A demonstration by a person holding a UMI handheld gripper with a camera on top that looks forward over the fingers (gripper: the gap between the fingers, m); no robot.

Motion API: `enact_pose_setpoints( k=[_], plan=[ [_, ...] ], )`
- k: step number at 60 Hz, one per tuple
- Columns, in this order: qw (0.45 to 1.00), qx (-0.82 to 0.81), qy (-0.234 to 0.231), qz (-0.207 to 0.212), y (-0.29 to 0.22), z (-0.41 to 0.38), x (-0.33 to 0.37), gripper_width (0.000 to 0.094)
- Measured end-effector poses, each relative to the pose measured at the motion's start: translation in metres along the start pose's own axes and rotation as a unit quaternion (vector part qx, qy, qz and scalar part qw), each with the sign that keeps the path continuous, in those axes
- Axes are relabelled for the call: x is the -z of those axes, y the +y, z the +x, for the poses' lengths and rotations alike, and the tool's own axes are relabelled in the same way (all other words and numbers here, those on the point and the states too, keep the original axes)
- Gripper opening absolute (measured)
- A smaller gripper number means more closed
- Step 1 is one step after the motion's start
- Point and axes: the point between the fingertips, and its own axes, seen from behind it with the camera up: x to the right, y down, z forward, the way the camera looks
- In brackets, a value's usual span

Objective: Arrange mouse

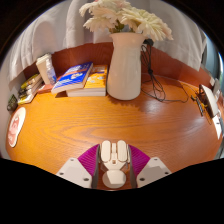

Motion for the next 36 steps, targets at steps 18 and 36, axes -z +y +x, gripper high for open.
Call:
enact_pose_setpoints(
  k=[18, 36],
  plan=[
    [0.999, -0.009, 0.032, -0.008, -0.031, -0.007, 0.019, 0.0389],
    [0.983, -0.01, 0.035, 0.182, -0.237, -0.134, 0.157, 0.0397]
  ],
)
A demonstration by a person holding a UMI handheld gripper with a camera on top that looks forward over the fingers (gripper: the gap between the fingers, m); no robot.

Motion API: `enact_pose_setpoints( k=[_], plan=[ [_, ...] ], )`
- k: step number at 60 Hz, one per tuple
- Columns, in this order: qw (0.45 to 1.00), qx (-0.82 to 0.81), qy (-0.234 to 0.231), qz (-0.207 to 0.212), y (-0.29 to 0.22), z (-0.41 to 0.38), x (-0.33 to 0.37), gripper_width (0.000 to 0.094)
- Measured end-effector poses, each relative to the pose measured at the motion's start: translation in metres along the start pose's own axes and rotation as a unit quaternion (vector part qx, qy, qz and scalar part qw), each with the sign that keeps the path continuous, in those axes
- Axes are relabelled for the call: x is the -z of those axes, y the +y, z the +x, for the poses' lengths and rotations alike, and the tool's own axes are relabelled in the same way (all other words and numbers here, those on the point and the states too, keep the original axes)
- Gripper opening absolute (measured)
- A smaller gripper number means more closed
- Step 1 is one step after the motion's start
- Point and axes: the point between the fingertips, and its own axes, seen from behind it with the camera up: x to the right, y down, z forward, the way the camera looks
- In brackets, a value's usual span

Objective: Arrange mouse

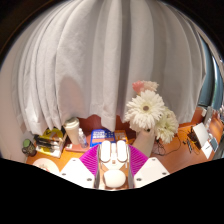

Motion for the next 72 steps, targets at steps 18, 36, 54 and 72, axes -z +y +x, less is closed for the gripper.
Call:
enact_pose_setpoints(
  k=[18, 36, 54, 72],
  plan=[
    [0.997, 0.001, -0.075, -0.002, 0.001, -0.243, -0.023, 0.0399],
    [0.985, 0.029, -0.097, -0.141, 0.177, -0.369, -0.09, 0.0391],
    [0.981, 0.039, -0.081, -0.174, 0.235, -0.378, -0.098, 0.0473],
    [0.985, -0.001, -0.085, -0.15, 0.171, -0.352, -0.056, 0.0869]
  ],
)
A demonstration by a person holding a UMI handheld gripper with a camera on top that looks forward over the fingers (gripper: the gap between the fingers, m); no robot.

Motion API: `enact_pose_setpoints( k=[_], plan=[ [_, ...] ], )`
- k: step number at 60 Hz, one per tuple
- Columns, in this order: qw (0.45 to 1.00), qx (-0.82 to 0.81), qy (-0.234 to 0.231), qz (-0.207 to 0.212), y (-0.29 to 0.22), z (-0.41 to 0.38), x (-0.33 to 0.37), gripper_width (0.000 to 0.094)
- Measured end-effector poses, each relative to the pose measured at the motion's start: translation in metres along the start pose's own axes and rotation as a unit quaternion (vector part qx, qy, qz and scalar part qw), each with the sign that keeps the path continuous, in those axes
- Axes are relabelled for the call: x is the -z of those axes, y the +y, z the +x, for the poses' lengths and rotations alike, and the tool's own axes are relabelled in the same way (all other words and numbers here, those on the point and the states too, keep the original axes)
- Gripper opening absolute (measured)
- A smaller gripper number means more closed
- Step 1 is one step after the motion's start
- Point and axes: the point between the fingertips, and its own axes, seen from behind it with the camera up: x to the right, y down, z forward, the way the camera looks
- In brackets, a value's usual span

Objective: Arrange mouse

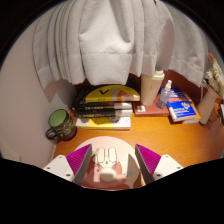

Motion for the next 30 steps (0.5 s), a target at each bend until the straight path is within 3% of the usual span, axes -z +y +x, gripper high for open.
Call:
enact_pose_setpoints(
  k=[15, 30],
  plan=[
    [0.996, -0.001, -0.001, 0.087, -0.052, 0.067, 0.151, 0.0864],
    [0.992, 0.012, 0.034, 0.125, -0.016, 0.156, 0.262, 0.085]
  ],
)
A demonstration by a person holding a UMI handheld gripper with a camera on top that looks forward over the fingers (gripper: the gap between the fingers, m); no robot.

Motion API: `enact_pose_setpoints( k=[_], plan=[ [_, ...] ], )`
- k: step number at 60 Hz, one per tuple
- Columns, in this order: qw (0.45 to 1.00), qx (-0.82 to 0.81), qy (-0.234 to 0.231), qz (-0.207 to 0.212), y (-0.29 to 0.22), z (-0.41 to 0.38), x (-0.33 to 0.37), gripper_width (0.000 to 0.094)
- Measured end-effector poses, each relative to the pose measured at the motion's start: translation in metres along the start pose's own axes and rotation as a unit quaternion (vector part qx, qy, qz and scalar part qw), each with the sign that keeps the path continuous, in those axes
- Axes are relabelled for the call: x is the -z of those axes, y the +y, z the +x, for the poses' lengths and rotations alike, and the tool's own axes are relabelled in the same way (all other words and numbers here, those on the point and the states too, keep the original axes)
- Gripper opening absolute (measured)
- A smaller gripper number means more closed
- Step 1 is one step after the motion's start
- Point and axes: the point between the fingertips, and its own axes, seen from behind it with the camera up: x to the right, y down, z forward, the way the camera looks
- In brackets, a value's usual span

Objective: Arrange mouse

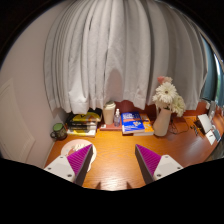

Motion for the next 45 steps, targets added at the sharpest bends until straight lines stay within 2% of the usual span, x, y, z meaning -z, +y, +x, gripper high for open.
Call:
enact_pose_setpoints(
  k=[18, 45],
  plan=[
    [1.0, -0.01, 0.012, 0.016, 0.035, 0.066, 0.072, 0.0848],
    [0.999, -0.026, 0.016, 0.015, 0.059, 0.088, 0.098, 0.0849]
  ],
)
